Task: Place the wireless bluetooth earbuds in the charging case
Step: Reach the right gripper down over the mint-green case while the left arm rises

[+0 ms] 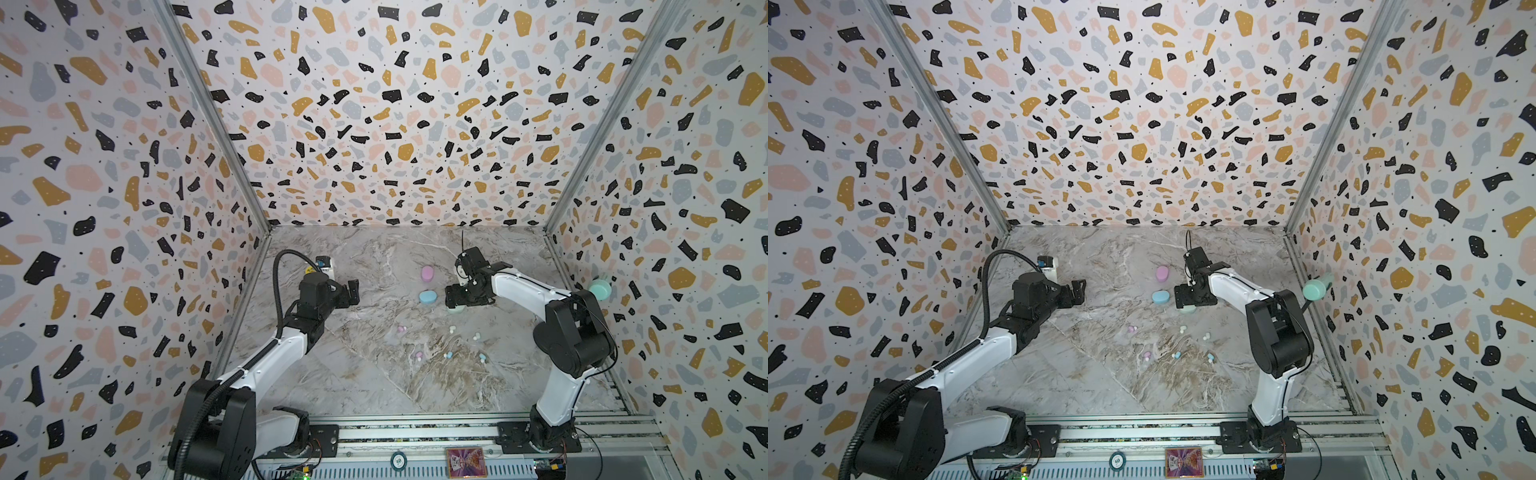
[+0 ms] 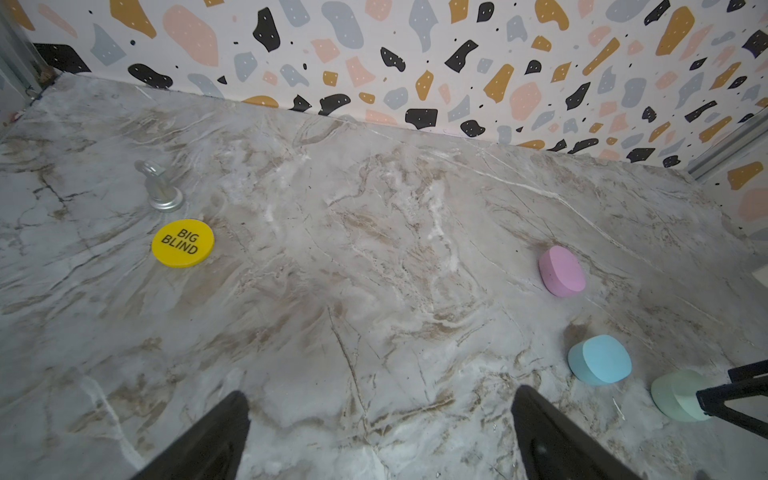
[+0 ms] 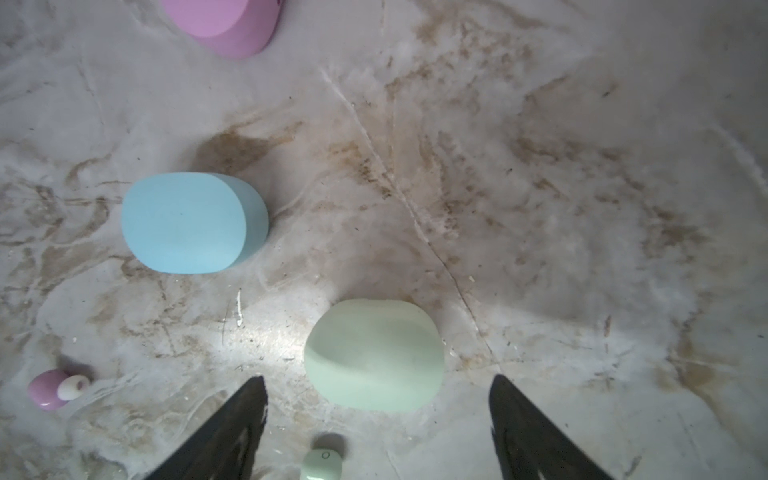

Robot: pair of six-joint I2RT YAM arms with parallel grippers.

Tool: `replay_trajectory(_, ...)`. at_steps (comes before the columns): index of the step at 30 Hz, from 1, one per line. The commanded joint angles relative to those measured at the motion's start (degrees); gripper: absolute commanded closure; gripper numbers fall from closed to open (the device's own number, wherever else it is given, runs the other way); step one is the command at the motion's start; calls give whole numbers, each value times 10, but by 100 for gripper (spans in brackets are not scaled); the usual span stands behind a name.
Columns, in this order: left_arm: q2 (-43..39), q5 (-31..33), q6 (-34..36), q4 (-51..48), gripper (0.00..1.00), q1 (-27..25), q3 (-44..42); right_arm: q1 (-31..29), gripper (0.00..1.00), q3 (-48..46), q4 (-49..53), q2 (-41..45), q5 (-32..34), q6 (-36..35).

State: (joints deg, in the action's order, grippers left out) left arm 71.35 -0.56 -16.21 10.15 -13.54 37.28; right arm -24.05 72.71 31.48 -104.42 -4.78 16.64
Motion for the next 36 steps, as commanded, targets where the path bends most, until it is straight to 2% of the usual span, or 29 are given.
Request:
replay_trajectory(1, 11, 12, -12, -26, 0, -5, 26, -6, 16, 19, 18, -10, 5, 5)
replay_trajectory(4, 12, -9, -11, -17, 0, -8, 21, -10, 17, 22, 19, -20, 10, 7)
replay_trajectory(22, 10, -7, -18, -4, 0, -16, 2, -20, 31, 40, 22, -49, 36, 13)
replay_trajectory(32, 12, -9, -18, -1, 0, -17, 0, -24, 32, 35, 25, -52, 42, 9)
replay_trajectory(36, 12, -8, -19, -3, 0, -16, 0, -24, 37, 33, 24, -50, 47, 13)
